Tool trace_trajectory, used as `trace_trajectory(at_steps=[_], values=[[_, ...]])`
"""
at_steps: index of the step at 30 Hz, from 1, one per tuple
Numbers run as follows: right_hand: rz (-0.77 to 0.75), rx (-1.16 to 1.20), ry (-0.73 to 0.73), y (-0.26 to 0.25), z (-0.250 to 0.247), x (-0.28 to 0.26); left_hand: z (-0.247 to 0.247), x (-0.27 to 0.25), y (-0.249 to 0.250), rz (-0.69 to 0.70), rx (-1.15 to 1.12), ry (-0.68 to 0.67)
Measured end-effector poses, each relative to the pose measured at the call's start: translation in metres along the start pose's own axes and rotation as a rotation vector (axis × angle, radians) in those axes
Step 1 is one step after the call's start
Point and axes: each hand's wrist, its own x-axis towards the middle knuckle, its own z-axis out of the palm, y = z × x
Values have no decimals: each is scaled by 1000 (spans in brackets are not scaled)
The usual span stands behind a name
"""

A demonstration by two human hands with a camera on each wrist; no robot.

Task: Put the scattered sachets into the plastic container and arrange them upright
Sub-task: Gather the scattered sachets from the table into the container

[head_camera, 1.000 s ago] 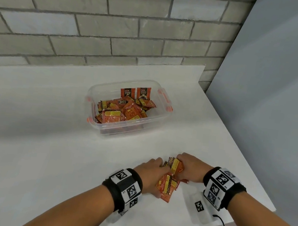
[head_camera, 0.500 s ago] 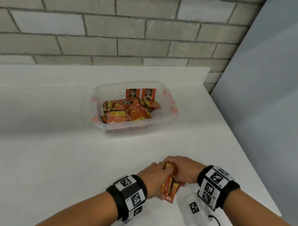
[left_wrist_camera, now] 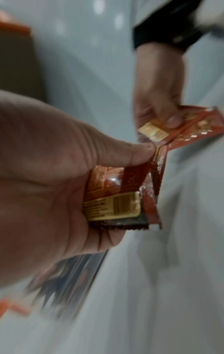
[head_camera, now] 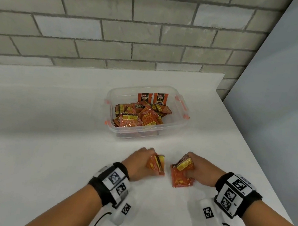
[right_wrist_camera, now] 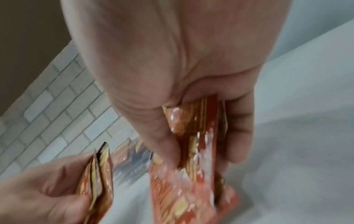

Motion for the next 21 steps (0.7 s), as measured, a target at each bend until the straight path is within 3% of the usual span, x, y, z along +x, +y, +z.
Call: trace_trajectory(at_steps=[3,5,8,10,14,18,21], values=[[4,206,118,-16,-12,6,-40,-12,-6,-85,-308,118],[-30,323,217,-40,-24,10,-67,-17,-6,-162,-414,284],[-133,435,304,-78,-43,20,-104,-18,-6,-184,-488,511],[-198,452,362,-101,-53,30,-127,-14,-6,-197,-405,592],[-224,415,453,-137,-67,60,-155,5,-14,-299,-224,558],[-62,290,419,-147,-61,107,-146,27,-31,-462,-202,436],[11,95,341,-144,-45,128,-129,34,-37,-480,156,448]])
